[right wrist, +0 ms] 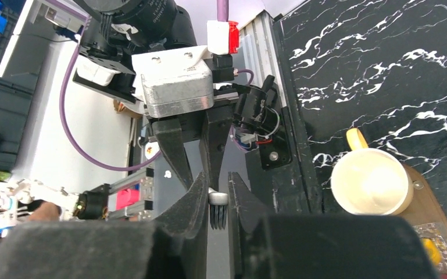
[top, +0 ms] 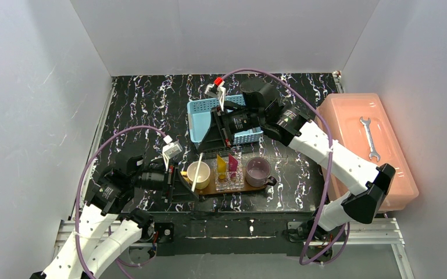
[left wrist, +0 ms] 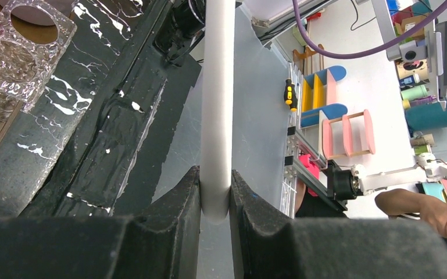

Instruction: Prepare toiletry sets of a toothbrush and toothpaste on the tray

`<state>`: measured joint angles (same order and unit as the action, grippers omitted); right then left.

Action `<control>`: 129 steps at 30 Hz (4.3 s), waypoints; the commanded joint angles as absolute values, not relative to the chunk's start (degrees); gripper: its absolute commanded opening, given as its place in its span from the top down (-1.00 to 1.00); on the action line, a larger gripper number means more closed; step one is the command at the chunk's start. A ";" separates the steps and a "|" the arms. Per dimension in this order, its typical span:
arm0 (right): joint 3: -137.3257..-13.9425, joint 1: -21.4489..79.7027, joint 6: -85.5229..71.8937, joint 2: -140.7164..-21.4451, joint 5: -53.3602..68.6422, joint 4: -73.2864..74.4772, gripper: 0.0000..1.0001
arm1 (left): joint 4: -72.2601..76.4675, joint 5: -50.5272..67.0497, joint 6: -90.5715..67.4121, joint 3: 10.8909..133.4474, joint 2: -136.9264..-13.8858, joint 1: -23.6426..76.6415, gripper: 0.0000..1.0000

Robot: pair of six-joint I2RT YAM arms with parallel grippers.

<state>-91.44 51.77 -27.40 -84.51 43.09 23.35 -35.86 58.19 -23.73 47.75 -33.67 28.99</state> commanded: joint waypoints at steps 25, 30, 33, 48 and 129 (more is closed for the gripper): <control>-86.60 52.32 -18.16 -71.89 25.42 33.04 0.97 | -38.06 45.49 -23.58 51.79 -37.07 29.31 -0.76; -85.49 54.24 -15.96 -68.10 13.42 37.65 0.97 | -38.12 40.84 -24.35 51.57 -36.84 29.27 -0.95; -85.25 56.44 -15.09 -67.04 7.88 39.84 0.97 | -38.14 38.77 -24.58 51.50 -36.80 29.28 -0.97; -83.37 74.81 -15.68 -64.63 -24.12 45.98 0.97 | -39.10 31.26 -23.59 50.28 -36.40 29.19 -0.97; -35.50 87.19 -7.46 -48.13 -48.78 -7.39 0.97 | -39.20 26.28 -22.59 46.58 -35.42 29.26 -0.99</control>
<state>-36.36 87.02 -8.78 -49.10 -46.35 -0.93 -39.46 26.28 -22.81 47.29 -35.18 29.10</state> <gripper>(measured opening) 0.206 0.992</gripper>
